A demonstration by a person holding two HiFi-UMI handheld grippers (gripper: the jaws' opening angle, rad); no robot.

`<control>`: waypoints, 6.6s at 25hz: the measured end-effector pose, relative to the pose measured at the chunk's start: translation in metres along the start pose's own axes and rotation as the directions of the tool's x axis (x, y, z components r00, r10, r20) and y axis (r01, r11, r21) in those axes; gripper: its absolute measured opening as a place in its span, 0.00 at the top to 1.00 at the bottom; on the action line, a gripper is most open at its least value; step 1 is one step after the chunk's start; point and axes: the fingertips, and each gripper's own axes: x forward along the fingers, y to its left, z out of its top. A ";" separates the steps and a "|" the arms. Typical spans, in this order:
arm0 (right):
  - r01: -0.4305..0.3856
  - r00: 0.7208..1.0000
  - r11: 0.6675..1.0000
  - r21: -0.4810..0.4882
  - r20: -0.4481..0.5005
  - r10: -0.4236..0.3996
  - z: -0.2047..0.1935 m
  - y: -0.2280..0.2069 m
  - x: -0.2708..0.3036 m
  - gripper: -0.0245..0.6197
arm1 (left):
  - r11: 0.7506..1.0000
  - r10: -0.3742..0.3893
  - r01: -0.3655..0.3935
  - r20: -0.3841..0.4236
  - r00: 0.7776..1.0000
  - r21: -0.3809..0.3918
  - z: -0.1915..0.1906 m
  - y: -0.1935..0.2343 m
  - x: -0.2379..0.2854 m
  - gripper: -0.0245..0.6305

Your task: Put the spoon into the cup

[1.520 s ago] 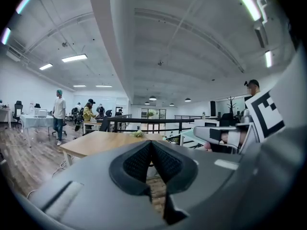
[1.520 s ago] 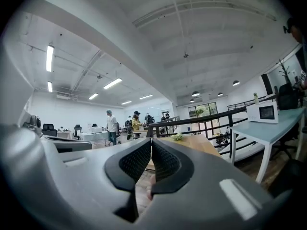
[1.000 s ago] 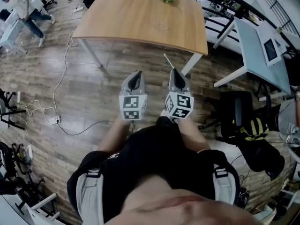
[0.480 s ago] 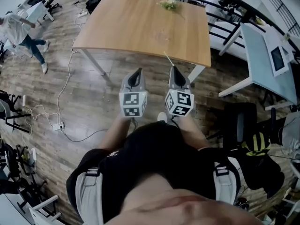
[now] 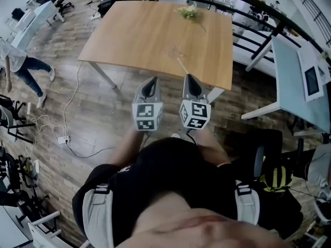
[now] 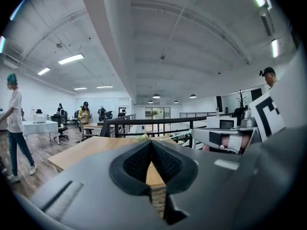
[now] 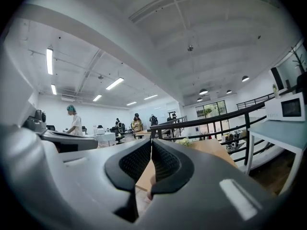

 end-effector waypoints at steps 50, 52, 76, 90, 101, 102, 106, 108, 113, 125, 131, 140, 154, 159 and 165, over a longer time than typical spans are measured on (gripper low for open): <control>0.075 0.984 0.997 -0.028 -0.162 -0.079 -0.010 -0.080 0.282 0.95 | 0.982 -0.179 0.172 -0.089 0.980 -0.074 0.007 0.109 0.296 0.95; 0.087 0.980 0.995 -0.038 -0.178 -0.093 -0.013 -0.081 0.293 0.95 | 0.978 -0.199 0.192 -0.095 0.975 -0.080 0.003 0.115 0.308 0.95; 0.059 0.945 0.996 -0.065 -0.319 -0.077 -0.046 -0.145 0.316 0.95 | 0.971 -0.226 0.209 -0.177 0.958 -0.114 -0.023 0.116 0.375 0.95; -0.228 0.875 0.971 0.066 -0.423 0.234 -0.096 -0.149 0.321 0.95 | 0.993 -0.075 0.051 -0.232 0.970 -0.108 -0.033 0.111 0.365 0.95; -0.333 0.757 0.918 0.215 -0.520 0.396 -0.144 -0.124 0.339 0.95 | 0.993 0.032 -0.058 -0.239 0.970 -0.100 -0.031 0.141 0.354 0.95; -0.338 0.756 0.916 0.217 -0.517 0.402 -0.143 -0.123 0.339 0.95 | 0.993 0.037 -0.063 -0.239 0.970 -0.101 -0.030 0.142 0.354 0.95; -0.381 0.769 0.905 0.190 -0.478 0.424 -0.132 -0.116 0.338 0.95 | 0.992 0.051 -0.077 -0.238 0.970 -0.103 -0.031 0.146 0.352 0.95; -0.407 0.761 0.895 0.182 -0.474 0.443 -0.130 -0.111 0.331 0.95 | 0.991 0.054 -0.081 -0.242 0.969 -0.104 -0.033 0.146 0.351 0.95; -0.435 0.743 0.887 0.157 -0.493 0.452 -0.131 -0.109 0.316 0.95 | 0.992 0.049 -0.075 -0.243 0.969 -0.102 -0.034 0.143 0.352 0.95; -0.351 0.709 0.900 0.261 -0.554 0.437 -0.161 -0.119 0.333 0.95 | 0.994 0.030 -0.054 -0.242 0.970 -0.093 -0.034 0.134 0.355 0.95; -0.324 0.682 0.893 0.312 -0.578 0.449 -0.174 -0.119 0.343 0.95 | 0.995 0.028 -0.052 -0.248 0.968 -0.089 -0.035 0.133 0.356 0.95; -0.307 0.655 0.902 0.303 -0.620 0.432 -0.190 -0.115 0.346 0.95 | 0.995 0.027 -0.050 -0.256 0.966 -0.083 -0.039 0.132 0.350 0.95; -0.301 0.616 0.899 0.319 -0.654 0.438 -0.207 -0.107 0.347 0.93 | 0.995 0.023 -0.048 -0.262 0.965 -0.087 -0.042 0.132 0.351 0.94; -0.306 0.614 0.895 0.325 -0.651 0.446 -0.207 -0.106 0.346 0.85 | 0.995 0.021 -0.045 -0.260 0.965 -0.086 -0.041 0.130 0.350 0.95; -0.305 0.629 0.890 0.340 -0.630 0.456 -0.202 -0.103 0.348 0.78 | 0.996 0.014 -0.036 -0.253 0.967 -0.085 -0.040 0.129 0.351 0.95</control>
